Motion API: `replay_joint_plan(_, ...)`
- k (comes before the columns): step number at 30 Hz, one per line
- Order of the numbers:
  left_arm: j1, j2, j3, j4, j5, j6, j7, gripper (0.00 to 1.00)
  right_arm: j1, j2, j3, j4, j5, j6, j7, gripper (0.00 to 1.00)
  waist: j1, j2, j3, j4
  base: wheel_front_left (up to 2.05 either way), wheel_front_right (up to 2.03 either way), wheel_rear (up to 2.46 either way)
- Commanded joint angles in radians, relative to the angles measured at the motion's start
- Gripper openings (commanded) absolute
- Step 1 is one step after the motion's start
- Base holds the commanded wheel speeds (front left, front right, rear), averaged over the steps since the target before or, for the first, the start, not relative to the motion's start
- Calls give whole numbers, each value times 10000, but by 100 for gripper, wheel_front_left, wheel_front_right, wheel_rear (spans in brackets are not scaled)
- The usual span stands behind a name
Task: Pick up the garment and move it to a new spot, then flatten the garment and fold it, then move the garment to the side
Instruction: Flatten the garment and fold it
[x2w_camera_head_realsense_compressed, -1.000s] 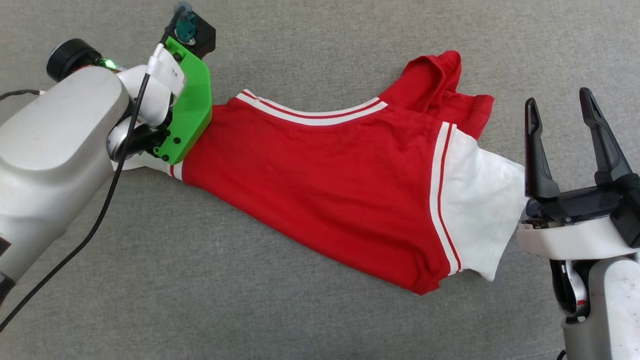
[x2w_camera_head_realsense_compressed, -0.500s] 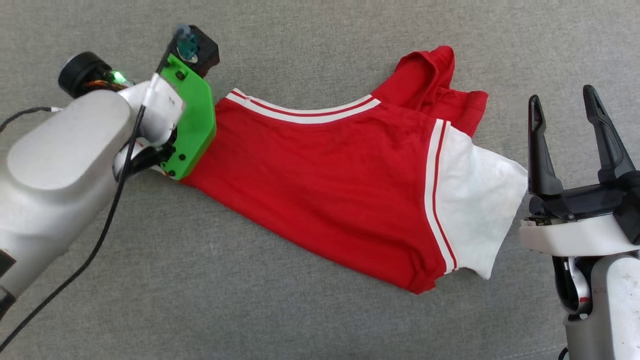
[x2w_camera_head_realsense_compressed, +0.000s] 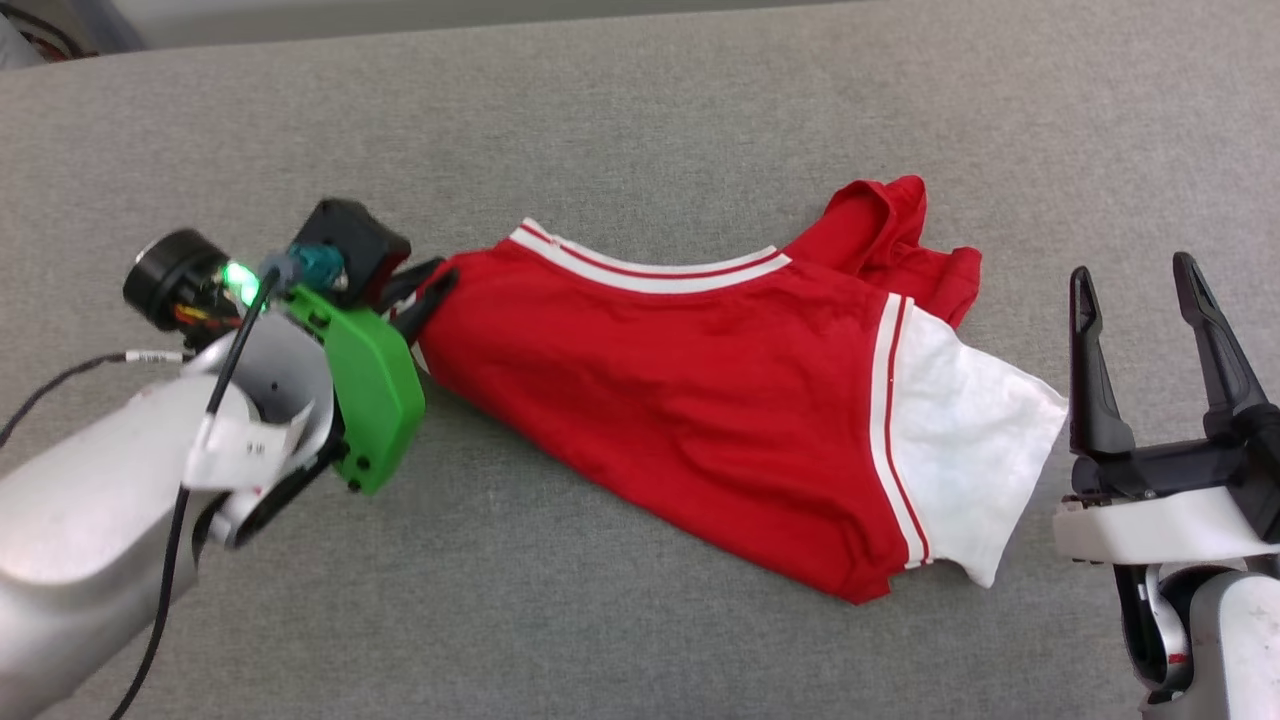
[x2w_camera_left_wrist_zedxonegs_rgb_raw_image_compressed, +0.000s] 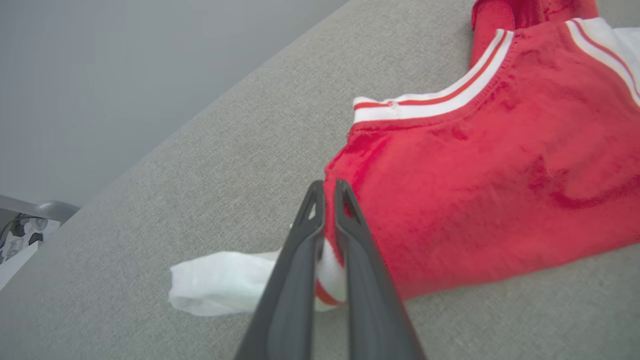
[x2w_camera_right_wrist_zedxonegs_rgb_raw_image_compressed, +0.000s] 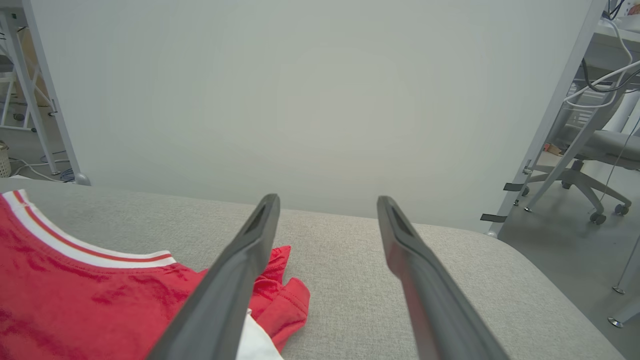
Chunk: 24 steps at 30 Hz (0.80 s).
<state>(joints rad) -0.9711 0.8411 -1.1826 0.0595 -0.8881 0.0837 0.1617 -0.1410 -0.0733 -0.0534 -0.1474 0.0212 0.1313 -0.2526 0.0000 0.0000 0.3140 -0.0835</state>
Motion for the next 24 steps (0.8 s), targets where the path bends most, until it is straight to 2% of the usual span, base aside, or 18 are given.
replay_joint_plan(1,347,240,16,-398,185,284,-82,0,160,27,-38,-5,-72,-6,-92,100,0,0,-595,492,0,0,0)
replay_joint_plan(6,1429,1326,-44,-2854,334,1825,-158,0,477,65,-183,-13,-87,-6,-92,100,0,0,-984,746,0,0,0)
replay_joint_plan(11,2119,2049,-206,-4708,553,2891,-19,0,642,97,-286,-52,-89,-6,-92,100,0,0,-1134,866,0,0,0)
replay_joint_plan(12,2248,2261,-257,-5445,722,3229,81,0,694,119,-337,-110,-86,-6,-92,100,0,0,-1130,908,0,0,0)
replay_joint_plan(16,2118,2338,-263,-5666,940,3294,215,0,630,139,-276,-154,-73,-6,-92,100,0,0,-1003,829,0,0,0)
replay_joint_plan(24,1354,2083,-58,-5009,1108,2719,380,0,197,158,-165,-281,-55,-6,-92,100,0,0,-241,195,0,0,0)
